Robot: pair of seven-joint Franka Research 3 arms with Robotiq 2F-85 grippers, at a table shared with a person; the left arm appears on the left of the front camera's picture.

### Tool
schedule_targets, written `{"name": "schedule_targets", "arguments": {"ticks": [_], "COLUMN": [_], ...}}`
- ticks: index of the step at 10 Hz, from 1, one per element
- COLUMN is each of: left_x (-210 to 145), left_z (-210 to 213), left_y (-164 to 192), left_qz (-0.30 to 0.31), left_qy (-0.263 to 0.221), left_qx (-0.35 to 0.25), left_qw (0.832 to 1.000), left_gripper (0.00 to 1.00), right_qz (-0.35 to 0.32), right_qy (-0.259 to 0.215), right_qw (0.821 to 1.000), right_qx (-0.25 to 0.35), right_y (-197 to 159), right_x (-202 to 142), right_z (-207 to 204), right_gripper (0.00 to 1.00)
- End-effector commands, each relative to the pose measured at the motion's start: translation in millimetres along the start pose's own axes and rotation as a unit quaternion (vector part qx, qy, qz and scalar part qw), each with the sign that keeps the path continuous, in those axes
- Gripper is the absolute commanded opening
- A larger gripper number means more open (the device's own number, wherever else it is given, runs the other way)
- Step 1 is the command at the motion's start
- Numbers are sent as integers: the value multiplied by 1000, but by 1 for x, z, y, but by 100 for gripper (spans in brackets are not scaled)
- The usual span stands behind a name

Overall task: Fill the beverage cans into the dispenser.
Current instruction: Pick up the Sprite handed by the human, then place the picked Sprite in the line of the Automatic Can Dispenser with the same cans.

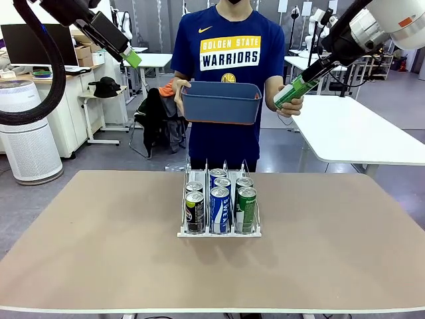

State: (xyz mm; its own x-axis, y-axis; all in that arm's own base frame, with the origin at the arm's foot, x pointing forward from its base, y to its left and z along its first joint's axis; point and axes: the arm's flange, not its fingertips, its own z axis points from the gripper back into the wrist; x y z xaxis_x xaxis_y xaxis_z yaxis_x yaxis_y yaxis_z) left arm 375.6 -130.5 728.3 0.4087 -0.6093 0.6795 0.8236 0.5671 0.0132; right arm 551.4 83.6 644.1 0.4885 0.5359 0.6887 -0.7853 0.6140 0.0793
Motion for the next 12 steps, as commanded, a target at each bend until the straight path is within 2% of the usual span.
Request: {"name": "schedule_targets", "arguments": {"ticks": [1, 3, 4, 12], "left_x": [-4, -4, -4, -4], "left_z": [-1, -1, -1, -1], "left_y": [-2, -2, -2, -2], "left_qz": [9, 9, 9, 9], "left_qy": [-1, -1, -1, -1], "left_qx": [-6, -6, -6, -6], "left_qw": [1000, 1000, 1000, 1000], "left_gripper": [100, 100, 100, 100], "right_qz": [14, 3, 3, 3], "right_qy": [6, 13, 0, 0], "right_qw": [1000, 1000, 1000, 1000], "right_qx": [-1, -13, 1, 1], "right_y": [1, 2, 1, 1], "right_x": [-6, -4, 0, 0], "right_z": [2, -5, 0, 0], "right_gripper": [0, 0, 0, 0]}}
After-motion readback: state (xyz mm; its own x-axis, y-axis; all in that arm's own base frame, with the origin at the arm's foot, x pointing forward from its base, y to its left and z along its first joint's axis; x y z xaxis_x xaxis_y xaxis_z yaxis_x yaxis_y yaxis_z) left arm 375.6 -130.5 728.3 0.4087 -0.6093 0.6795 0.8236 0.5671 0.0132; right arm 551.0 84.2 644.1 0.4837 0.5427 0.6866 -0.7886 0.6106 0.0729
